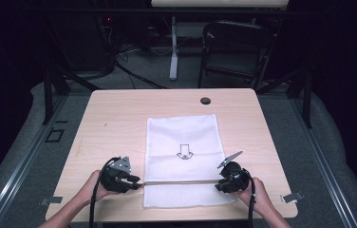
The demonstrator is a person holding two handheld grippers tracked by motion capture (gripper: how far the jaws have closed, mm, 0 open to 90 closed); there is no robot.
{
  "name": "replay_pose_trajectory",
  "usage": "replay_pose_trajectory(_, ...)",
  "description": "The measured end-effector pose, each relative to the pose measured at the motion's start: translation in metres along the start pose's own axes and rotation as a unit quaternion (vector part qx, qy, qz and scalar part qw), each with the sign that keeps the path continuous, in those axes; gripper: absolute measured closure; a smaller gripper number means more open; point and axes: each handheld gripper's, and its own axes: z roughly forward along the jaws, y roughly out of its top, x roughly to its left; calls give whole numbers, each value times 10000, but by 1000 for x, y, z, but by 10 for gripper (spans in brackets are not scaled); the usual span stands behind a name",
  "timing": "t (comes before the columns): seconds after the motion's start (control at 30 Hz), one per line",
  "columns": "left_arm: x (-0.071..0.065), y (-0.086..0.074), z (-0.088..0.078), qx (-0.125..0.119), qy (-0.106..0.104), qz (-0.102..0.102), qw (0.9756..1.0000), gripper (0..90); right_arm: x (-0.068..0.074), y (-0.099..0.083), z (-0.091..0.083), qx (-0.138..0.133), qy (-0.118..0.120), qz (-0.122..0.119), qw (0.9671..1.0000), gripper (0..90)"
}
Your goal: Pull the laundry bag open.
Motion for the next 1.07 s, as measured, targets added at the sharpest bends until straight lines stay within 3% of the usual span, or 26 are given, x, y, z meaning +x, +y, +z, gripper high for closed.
replay_pose_trajectory(0.03,0,1,-1,-24,37,-34,10000,574,2,1,-3,-106,-19,-105,9999,671)
replay_pose_trajectory(0.13,-2,6,-5,-48,201,-151,9997,445,4,3,-12,-360,-51,-48,9993,546)
replay_pose_trajectory(0.2,-4,10,-9,-112,364,-232,9990,376,4,3,-17,-419,-180,-69,9989,454)
replay_pose_trajectory(0.27,-7,14,-14,-107,538,-302,9980,245,3,2,-23,-469,-235,-59,9986,329)
replay_pose_trajectory(0.4,-14,20,-24,-234,771,-496,9955,144,2,-3,-34,-597,-269,-31,9978,198)
replay_pose_trajectory(0.43,-16,20,-26,-235,863,-551,9945,131,1,-4,-37,-619,-357,-24,9974,143)
replay_pose_trajectory(0.5,-20,21,-29,-174,1091,-655,9917,92,0,-7,-43,-687,-414,3,9968,129)
replay_pose_trajectory(0.57,-24,20,-32,-188,1165,-782,9899,54,-1,-9,-48,-689,-455,48,9966,77)
replay_pose_trajectory(0.6,-26,19,-34,-182,1243,-894,9880,46,-2,-11,-52,-619,-535,28,9966,70)
replay_pose_trajectory(0.73,-31,13,-44,-305,1650,-1125,9794,18,-11,-22,-63,-749,-649,252,9948,30)
replay_pose_trajectory(0.83,-31,6,-48,-374,1829,-1339,9733,1,-17,-27,-65,-769,-718,402,9936,0)
replay_pose_trajectory(0.97,-27,0,-51,-436,1909,-1497,9692,1,-24,-30,-64,-802,-758,488,9927,0)
replay_pose_trajectory(1.07,-23,-2,-48,-392,1930,-1533,9684,1,-29,-31,-63,-819,-765,536,9923,0)
